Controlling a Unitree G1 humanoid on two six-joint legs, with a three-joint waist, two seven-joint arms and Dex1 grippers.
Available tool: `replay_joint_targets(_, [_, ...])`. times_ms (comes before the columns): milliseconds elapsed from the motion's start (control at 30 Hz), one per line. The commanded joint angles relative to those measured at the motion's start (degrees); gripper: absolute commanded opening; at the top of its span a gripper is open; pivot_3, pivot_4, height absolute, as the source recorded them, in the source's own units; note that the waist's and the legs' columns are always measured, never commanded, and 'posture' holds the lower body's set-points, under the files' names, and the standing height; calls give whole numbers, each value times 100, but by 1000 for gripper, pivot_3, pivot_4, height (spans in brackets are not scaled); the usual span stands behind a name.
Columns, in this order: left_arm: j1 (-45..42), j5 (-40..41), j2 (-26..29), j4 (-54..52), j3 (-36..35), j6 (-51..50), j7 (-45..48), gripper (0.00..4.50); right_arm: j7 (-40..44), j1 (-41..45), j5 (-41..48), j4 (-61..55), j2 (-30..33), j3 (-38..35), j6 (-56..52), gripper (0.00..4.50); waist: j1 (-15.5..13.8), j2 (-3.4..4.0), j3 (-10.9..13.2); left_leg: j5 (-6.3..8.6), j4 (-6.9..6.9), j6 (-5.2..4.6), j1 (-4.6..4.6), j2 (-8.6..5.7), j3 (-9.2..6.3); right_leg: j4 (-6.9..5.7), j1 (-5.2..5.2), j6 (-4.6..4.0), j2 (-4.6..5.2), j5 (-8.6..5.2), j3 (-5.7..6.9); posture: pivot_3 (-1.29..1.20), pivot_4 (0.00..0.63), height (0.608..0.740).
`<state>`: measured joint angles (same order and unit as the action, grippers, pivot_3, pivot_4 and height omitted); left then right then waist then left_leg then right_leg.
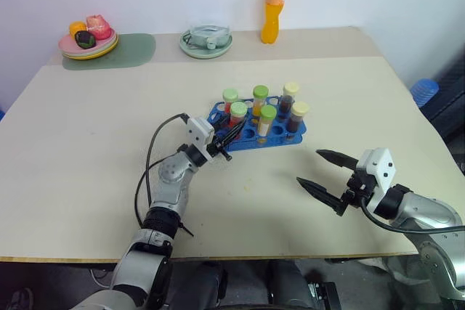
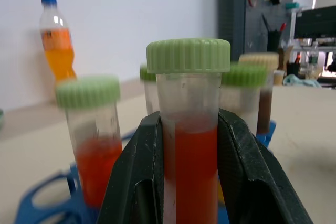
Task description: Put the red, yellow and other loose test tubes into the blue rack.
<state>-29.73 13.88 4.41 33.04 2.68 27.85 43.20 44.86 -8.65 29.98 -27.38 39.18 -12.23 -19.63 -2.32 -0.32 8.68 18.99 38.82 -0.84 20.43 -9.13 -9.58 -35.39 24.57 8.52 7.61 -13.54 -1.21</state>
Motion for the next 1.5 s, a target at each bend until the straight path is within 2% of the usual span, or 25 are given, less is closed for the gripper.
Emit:
replay_joint_targets(33, [14, -28, 15, -108, -28, 41, -24, 955, -9, -6, 13, -251, -28, -68, 100, 4500, -2, 0, 0, 0, 0, 0, 1, 0, 0, 1, 0, 0, 0, 0, 0, 0, 150, 740])
replay_joint_targets(200, [73, 232, -26, -269, -12, -143, 280, 955, -23, -22, 12, -268, -42, -56, 102, 4500, -3, 0, 0, 0, 0, 0, 1, 0, 0, 1, 0, 0, 0, 0, 0, 0, 150, 740])
replay_joint_targets(300, [85, 337, -41, -391, -53, -189, 351, 2190, -28, -18, 3, -248, -51, -52, 113, 4500, 0, 0, 0, 1, 0, -1, 2, 0, 0, 2, 0, 0, 0, 0, 0, 0, 150, 740])
replay_joint_targets(433, [58, 112, -36, -419, -83, -194, 13, 4233, -41, -39, -13, -239, -69, -48, 133, 4500, -7, 0, 0, 1, 4, -2, 3, -2, 0, 3, -2, 1, 2, 0, 0, 0, 150, 740])
replay_joint_targets(467, [82, 158, -26, -515, -71, -254, 45, 4442, -45, -45, -19, -232, -75, -46, 141, 4500, -7, 0, 0, 1, 4, -2, 3, -2, 0, 3, -2, 1, 2, 1, 0, 0, 150, 740])
replay_joint_targets(733, [439, 147, 309, -1484, 52, -979, 89, 4442, -46, -122, -70, -174, -116, -59, 230, 4500, -2, 0, 0, 1, 4, -2, 3, -1, -1, 2, -1, 1, 1, 1, 0, 0, 150, 740])
replay_joint_targets(833, [737, 413, 508, -2007, -28, -1151, 290, 4442, -28, -198, -87, -117, -122, -108, 316, 4500, -5, 0, 0, 2, 4, -3, 3, -1, -1, 2, -1, 1, 1, 1, 0, 0, 150, 740])
replay_joint_targets(1000, [1258, 936, 1150, -2875, -170, -2059, 682, 4442, 37, -319, -132, 47, -111, -234, 499, 4500, 4, 3, 0, 2, 1, -2, 0, -1, -1, 1, -1, 1, 0, 0, -1, 0, 150, 740])
replay_joint_targets(1133, [1803, 1303, 1837, -3425, -568, -2918, 664, 4442, 67, -418, -260, 372, -124, -437, 799, 4500, 3, 8, -1, 2, 1, -3, -1, -1, -1, 1, -1, 1, 0, 0, -1, 0, 150, 740])
replay_joint_targets(1333, [2377, 1451, 2315, -3949, -917, -3311, 659, 4442, 23, -440, -449, 830, -165, -576, 1096, 4500, 0, 12, 1, 4, 0, -6, -3, -2, -1, 5, -7, 0, 0, 0, -3, 0, 150, 740])
replay_joint_targets(1500, [2762, 1644, 2506, -4380, -1085, -3705, 644, 4442, 57, -360, -484, 1323, -272, -692, 1364, 4500, -4, 16, 3, 4, -3, -5, -4, -2, 0, 6, -6, 0, 0, 0, -3, 0, 150, 740])
